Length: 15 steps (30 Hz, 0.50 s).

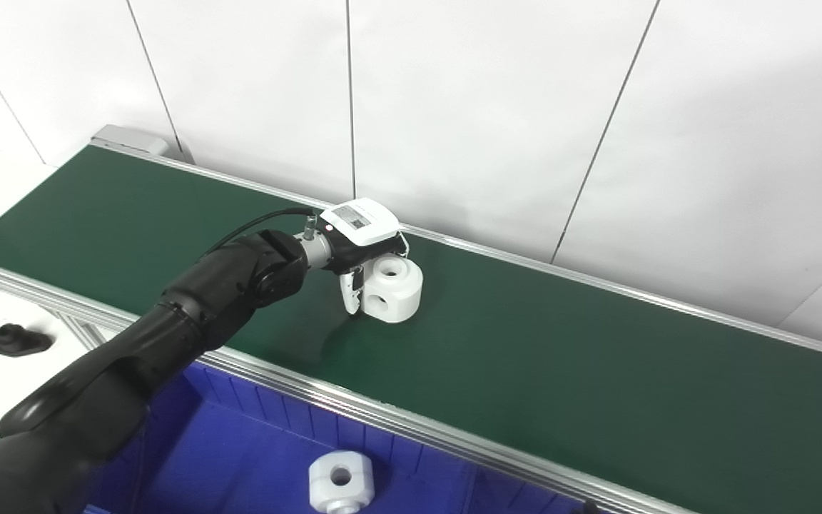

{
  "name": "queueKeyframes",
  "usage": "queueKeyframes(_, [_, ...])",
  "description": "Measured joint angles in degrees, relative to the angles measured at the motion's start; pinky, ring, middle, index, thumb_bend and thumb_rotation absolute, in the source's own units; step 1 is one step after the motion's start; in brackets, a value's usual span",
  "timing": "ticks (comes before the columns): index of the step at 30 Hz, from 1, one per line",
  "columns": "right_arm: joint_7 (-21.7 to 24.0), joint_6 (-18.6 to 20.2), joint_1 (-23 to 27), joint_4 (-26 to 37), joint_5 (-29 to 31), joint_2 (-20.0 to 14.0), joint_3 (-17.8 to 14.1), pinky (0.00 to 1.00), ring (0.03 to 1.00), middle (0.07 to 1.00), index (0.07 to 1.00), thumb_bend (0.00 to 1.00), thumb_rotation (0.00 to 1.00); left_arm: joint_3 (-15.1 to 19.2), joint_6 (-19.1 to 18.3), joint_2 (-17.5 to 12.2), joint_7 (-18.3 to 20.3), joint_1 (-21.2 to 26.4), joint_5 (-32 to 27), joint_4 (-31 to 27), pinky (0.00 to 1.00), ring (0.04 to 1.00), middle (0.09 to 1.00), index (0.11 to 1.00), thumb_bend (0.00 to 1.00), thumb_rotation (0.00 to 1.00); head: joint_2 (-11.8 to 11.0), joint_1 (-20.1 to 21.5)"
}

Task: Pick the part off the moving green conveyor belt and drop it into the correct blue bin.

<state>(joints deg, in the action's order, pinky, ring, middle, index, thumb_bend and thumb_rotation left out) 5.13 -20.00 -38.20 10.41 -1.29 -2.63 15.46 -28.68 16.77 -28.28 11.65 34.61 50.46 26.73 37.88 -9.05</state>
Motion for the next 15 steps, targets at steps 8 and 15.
queueKeyframes(8, [0.21, 3.12, -0.13, 4.03, 0.68, -0.27, 0.29, 1.0, 0.947, 0.997, 1.0, 0.89, 1.0, 8.64, -1.17, -6.85, 8.73, -6.18, -9.45, -24.82, 0.27, 0.347, 0.427, 0.508, 0.52, 0.0, 4.21, -6.75])
queueKeyframes(15, [0.72, 6.33, -0.55, 7.04, 3.13, -1.56, -0.03, 1.0, 0.942, 1.0, 1.0, 0.89, 1.0, 15.52, -5.17, -9.24, 13.19, -20.86, -14.17, -43.73, 0.24, 0.326, 0.433, 0.511, 0.52, 0.0, 7.12, -10.1])
